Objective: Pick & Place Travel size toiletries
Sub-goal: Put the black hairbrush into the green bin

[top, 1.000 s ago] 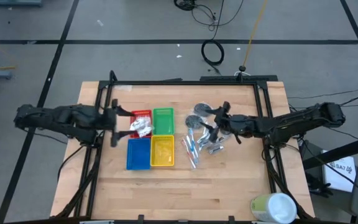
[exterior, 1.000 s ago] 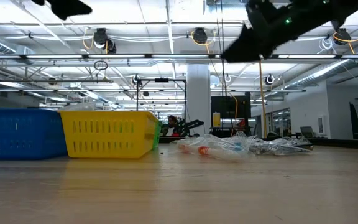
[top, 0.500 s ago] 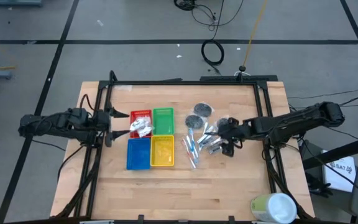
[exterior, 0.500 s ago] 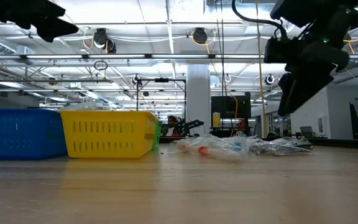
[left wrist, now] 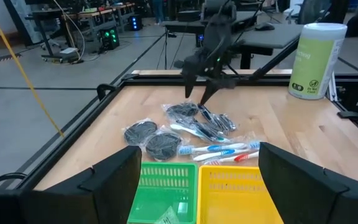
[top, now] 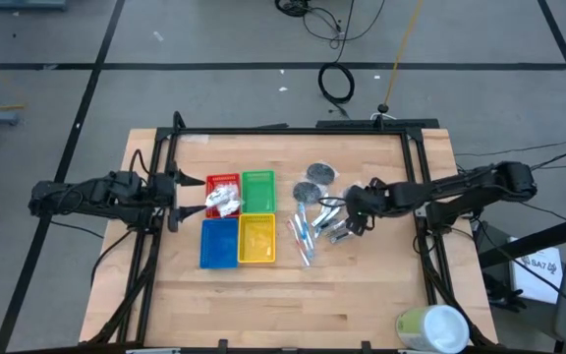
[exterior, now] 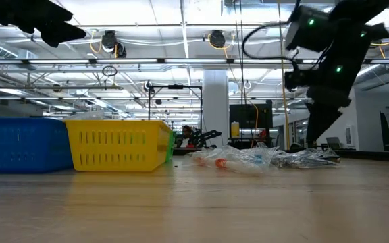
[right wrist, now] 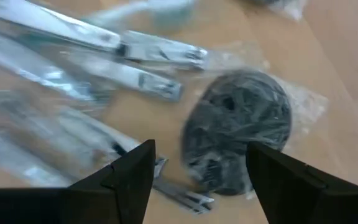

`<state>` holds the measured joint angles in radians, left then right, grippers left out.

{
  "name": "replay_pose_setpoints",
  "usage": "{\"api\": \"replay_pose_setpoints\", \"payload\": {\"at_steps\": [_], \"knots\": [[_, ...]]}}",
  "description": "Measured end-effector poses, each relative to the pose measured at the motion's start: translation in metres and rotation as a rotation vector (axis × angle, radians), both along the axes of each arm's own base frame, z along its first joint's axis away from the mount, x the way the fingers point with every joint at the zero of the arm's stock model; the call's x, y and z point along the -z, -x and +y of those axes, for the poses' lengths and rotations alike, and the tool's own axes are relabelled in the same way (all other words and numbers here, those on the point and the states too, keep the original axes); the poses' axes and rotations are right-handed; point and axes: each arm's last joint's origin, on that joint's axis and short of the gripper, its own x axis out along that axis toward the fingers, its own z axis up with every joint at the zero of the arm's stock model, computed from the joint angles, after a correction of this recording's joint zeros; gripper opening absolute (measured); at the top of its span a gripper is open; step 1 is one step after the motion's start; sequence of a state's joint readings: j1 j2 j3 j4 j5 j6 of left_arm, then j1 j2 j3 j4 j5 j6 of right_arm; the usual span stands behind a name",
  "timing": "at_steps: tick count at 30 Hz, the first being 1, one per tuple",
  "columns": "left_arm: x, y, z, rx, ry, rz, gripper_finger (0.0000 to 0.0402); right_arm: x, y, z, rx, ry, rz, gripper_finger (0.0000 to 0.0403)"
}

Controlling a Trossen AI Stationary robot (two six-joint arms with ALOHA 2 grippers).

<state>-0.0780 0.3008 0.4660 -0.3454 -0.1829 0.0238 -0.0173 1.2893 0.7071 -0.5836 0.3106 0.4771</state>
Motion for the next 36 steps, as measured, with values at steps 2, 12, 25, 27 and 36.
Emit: {"api": "replay_pose_setpoints", "payload": {"at_steps": [2,12,25,27,36], "knots": [[0.000,0.000,0.000,0.000,0.000,0.000,0.0317,0.007,-0.002,-0.005,0.017,-0.006,0.037,0.0237],[0.000,0.000,0.000,-0.001,0.003,0.000,0.0314,0.020,-0.004,-0.023,0.065,-0.088,0.095,0.0216],[-0.001,0.000,0.000,-0.001,0.007,-0.008,0.0310,0.019,-0.004,-0.023,0.034,-0.094,0.092,0.0035],[-0.001,0.000,0.000,-0.002,0.010,-0.015,0.0311,0.019,-0.004,-0.023,0.018,-0.088,0.092,0.0010],[-0.006,-0.001,0.000,-0.007,0.043,-0.068,0.0310,0.003,-0.002,-0.023,-0.029,-0.036,0.011,0.0003]]}}
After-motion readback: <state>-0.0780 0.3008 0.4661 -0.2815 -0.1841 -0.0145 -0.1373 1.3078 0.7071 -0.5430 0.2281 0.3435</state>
